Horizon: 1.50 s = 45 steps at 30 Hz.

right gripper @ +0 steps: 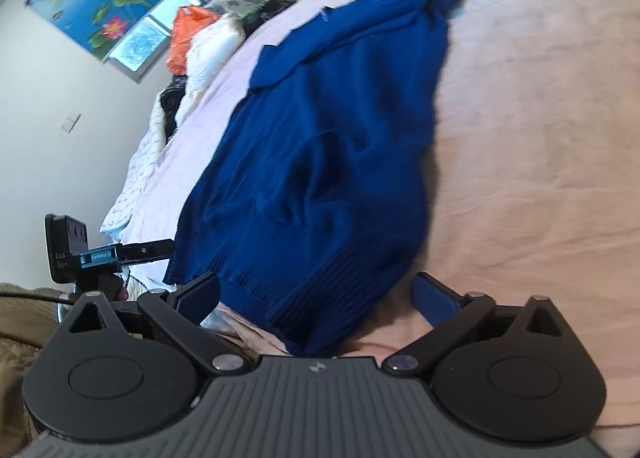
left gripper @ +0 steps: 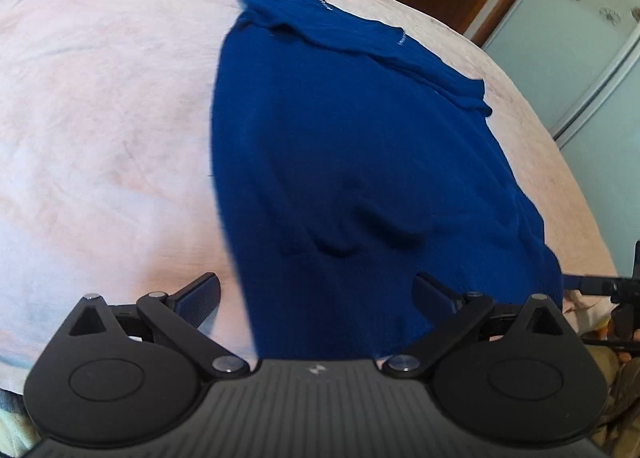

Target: Fold small clothes

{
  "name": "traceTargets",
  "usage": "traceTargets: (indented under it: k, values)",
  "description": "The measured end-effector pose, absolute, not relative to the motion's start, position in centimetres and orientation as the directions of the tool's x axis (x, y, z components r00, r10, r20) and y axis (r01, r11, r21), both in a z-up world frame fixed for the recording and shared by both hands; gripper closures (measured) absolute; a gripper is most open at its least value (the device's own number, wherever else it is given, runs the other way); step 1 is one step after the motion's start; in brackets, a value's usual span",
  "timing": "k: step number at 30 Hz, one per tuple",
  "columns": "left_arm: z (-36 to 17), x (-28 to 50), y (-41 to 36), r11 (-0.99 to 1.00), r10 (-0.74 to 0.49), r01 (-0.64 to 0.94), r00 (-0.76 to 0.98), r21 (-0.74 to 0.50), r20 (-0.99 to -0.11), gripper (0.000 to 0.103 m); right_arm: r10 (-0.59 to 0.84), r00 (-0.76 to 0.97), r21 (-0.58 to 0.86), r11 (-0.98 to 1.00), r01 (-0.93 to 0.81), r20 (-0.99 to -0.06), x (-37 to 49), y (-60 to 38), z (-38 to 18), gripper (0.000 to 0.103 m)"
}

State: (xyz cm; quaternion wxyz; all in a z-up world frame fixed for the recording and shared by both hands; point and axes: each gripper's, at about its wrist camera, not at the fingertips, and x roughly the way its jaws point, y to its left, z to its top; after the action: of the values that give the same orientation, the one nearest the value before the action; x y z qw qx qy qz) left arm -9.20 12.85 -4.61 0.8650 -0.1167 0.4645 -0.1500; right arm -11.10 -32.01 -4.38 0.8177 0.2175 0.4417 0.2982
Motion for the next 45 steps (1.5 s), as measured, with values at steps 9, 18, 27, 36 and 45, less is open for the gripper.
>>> traceTargets:
  k: [9, 18, 27, 36, 45]
  values:
    - [-3.9, -9.4, 12.7, 0.955, -0.295, 0.142, 0.522, -0.260, -0.800, 0.067, 0.648, 0.389, 0.586, 0.761, -0.279, -0.655, -10.4, -31.0, -4.9, 0.089]
    - [-2.2, -9.9, 13.5, 0.931, -0.357, 0.135, 0.538, -0.340, -0.764, 0.095, 0.708, 0.414, 0.658, 0.697, -0.285, -0.572, -10.6, -30.8, -3.7, 0.090]
    - [1.6, -9.1, 13.5, 0.898, -0.407, 0.160, 0.655, -0.410, -0.637, 0.095, 0.742, 0.502, 0.681, 0.644, -0.348, -0.445, -9.2, -30.7, 0.1, 0.091]
    - [4.4, -5.7, 12.6, 0.885, -0.415, 0.175, 0.719, -0.432, -0.558, 0.095, 0.730, 0.567, 0.645, 0.650, -0.402, -0.382, -6.0, -30.8, 2.7, 0.091]
    - [6.0, -2.4, 12.1, 0.880, -0.389, 0.143, 0.763, -0.453, -0.516, 0.095, 0.699, 0.632, 0.647, 0.658, -0.386, -0.334, -2.7, -32.3, 3.4, 0.091]
